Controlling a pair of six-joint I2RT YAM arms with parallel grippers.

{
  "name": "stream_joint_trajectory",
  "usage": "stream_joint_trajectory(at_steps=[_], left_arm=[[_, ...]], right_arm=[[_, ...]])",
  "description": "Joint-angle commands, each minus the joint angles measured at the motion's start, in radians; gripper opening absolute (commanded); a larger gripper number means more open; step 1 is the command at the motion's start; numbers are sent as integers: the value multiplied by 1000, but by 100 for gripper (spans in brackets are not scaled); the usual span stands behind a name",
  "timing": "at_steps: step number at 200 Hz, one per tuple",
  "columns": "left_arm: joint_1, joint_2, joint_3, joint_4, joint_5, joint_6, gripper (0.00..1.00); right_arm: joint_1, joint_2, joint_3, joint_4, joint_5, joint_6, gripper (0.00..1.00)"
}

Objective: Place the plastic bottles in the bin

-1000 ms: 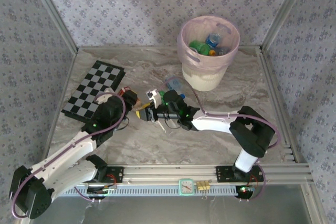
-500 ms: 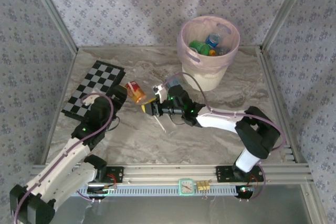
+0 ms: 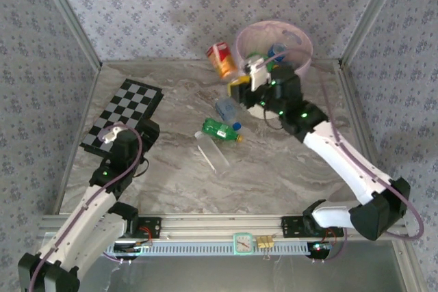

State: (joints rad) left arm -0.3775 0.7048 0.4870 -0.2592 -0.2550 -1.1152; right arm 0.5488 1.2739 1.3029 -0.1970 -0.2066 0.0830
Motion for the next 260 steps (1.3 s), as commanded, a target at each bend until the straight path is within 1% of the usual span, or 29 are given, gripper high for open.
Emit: stream_joint_trajectory(at_steps=[1, 33, 50, 78, 93, 98, 133, 143, 153, 166, 193, 217, 227, 239, 260], left_arm=[[7, 51, -13, 13, 96, 27, 100], [7, 147, 4, 65, 182, 58, 100], [7, 189, 26, 73, 212, 81, 100], [6, 238, 49, 86, 254, 106, 100], [7, 251, 51, 89, 265, 110, 100], [6, 253, 51, 90, 269, 110, 100], [6, 240, 40, 82, 274, 110, 100], [6, 232, 37, 74, 269, 109, 100], [6, 223, 34, 67, 264, 109, 100], [6, 213, 35, 59, 257, 111, 100], [6, 202, 32, 58, 246, 108, 100], [6, 209, 33, 62, 247, 107, 100], [6, 211, 34, 63, 247, 107, 100], [6, 215, 35, 68, 248, 106, 100], [5, 224, 39, 73, 248, 106, 100]], right_arm=[[-79, -4, 91, -206, 32, -87, 28], [-211, 49, 201, -286, 6, -93, 28], [-269, 94, 258, -334, -5, -92, 29], [-343, 184, 342, -383, -58, -64, 29], [-364, 238, 392, -400, -82, -54, 29], [-366, 255, 408, -429, -85, -52, 30], [-378, 369, 512, -495, -105, -39, 32], [-379, 394, 538, -507, -109, -33, 36], [-379, 408, 553, -511, -98, -32, 43], [-379, 404, 555, -491, -92, -26, 50], [-378, 379, 554, -458, -69, -17, 57], [-376, 319, 525, -423, -45, -13, 58], [-370, 278, 488, -408, -35, -8, 58], [-363, 219, 438, -344, -25, -5, 59], [-342, 118, 344, -283, -33, 11, 60]])
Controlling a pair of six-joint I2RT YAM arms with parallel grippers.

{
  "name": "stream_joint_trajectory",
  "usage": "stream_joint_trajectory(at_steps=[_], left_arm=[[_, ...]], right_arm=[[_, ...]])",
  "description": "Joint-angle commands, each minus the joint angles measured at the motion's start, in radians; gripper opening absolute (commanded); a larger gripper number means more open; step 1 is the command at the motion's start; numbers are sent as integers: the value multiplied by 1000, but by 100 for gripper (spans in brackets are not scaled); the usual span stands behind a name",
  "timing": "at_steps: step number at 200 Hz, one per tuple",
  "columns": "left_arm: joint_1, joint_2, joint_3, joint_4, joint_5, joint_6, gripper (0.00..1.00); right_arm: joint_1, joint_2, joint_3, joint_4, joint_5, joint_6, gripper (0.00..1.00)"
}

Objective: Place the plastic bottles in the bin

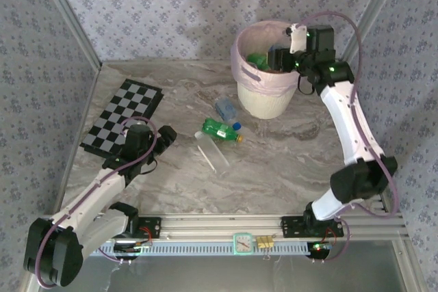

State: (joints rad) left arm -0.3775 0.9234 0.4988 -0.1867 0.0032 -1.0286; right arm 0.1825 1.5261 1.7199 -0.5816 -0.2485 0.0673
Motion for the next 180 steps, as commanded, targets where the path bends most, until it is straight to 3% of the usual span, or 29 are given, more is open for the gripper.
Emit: stream_joint_trajectory(at_steps=[1, 39, 89, 158, 172, 180], left_arm=[[6, 7, 27, 1, -12, 20, 100], [6, 30, 47, 2, -19, 31, 100], [6, 76, 71, 26, -12, 24, 100], [7, 76, 71, 2, -16, 8, 100], [6, 68, 66, -12, -29, 11, 100], [6, 63, 66, -20, -35, 17, 100]], right_arm=[[26, -140, -76, 104, 8, 28, 60], [106, -296, -253, 166, -35, 41, 65], [311, -374, -484, 195, -34, 49, 71], [547, -163, -619, 215, 44, 85, 81], [590, -93, -591, 190, 46, 75, 100], [614, -49, -564, 158, 65, 61, 100]])
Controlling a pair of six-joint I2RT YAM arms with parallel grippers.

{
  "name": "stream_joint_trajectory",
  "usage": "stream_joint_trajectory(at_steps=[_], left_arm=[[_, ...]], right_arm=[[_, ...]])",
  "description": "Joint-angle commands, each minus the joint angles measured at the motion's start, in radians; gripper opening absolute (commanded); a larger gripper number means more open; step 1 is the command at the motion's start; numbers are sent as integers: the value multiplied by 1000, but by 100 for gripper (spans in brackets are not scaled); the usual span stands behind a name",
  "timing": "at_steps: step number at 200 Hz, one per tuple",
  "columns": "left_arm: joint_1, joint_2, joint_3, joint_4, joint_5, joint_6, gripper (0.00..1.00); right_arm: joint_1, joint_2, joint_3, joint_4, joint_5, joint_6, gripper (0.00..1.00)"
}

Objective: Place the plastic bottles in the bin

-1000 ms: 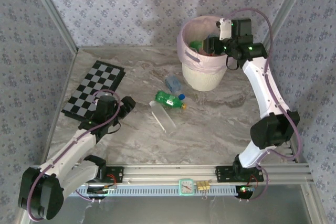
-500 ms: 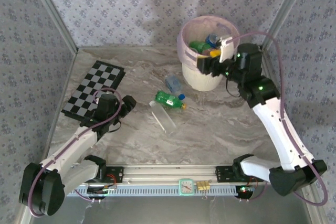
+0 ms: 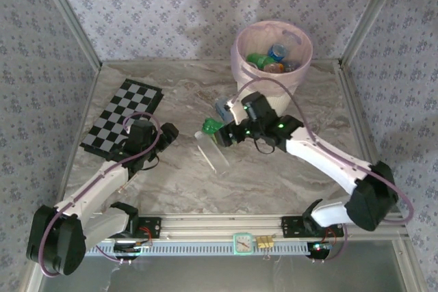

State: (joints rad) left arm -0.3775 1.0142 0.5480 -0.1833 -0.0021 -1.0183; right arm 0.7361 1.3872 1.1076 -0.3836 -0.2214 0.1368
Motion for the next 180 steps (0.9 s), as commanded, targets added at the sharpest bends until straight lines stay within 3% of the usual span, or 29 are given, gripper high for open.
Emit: stream_joint_trajectory(at_steps=[1, 65, 150, 180], left_arm=[[6, -28, 16, -24, -31, 6, 100], [9, -42, 9, -36, -50, 21, 100], [23, -84, -16, -51, -84, 18, 100], [25, -86, -16, -56, -85, 18, 100]], right_arm=[[64, 92, 52, -44, 42, -10, 100], [201, 421, 336, -347, 345, -80, 100], [245, 635, 400, -372, 370, -29, 100], [248, 669, 412, -367, 353, -20, 87]])
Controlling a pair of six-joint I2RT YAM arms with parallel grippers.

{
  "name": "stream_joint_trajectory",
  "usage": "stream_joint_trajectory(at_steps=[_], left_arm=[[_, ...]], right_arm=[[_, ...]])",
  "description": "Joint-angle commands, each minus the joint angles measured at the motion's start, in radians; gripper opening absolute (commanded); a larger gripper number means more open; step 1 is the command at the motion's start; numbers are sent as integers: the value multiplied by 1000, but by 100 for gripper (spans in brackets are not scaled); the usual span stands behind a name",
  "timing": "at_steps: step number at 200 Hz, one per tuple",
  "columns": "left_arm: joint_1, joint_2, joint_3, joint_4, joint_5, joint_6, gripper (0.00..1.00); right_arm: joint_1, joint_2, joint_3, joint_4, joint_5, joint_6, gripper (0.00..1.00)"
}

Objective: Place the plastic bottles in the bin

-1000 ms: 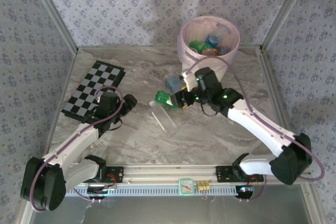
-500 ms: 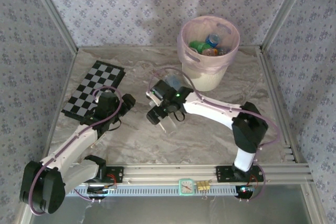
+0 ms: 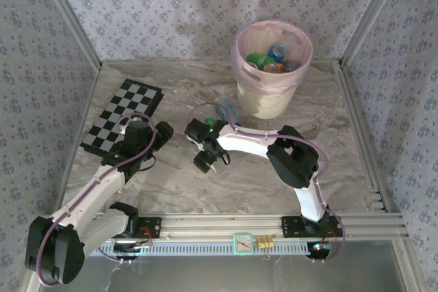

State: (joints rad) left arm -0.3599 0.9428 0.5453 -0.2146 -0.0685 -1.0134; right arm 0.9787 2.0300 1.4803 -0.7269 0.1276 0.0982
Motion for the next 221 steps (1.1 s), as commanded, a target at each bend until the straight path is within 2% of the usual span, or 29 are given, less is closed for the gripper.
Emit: stream_joint_trajectory(at_steps=[1, 20, 57, 86, 115, 183, 221], left_arm=[[7, -16, -13, -25, -19, 13, 100], [8, -21, -14, -27, -18, 13, 100], [10, -31, -20, -26, -25, 7, 100], [10, -31, -20, -26, -26, 7, 100], [9, -30, -22, -26, -28, 6, 100], [12, -32, -27, -17, -21, 2, 100], [11, -26, -21, -2, 10, 22, 100]], right_arm=[[6, 27, 40, -23, 4, 18, 86], [5, 22, 39, -25, 2, 19, 71], [5, -18, 31, -11, -8, 11, 57], [0, -64, 17, 19, -43, 10, 54], [-28, -164, -21, 119, -201, -2, 53], [-242, -398, -36, 377, -543, -9, 51], [-354, -472, 106, 313, -519, -53, 51]])
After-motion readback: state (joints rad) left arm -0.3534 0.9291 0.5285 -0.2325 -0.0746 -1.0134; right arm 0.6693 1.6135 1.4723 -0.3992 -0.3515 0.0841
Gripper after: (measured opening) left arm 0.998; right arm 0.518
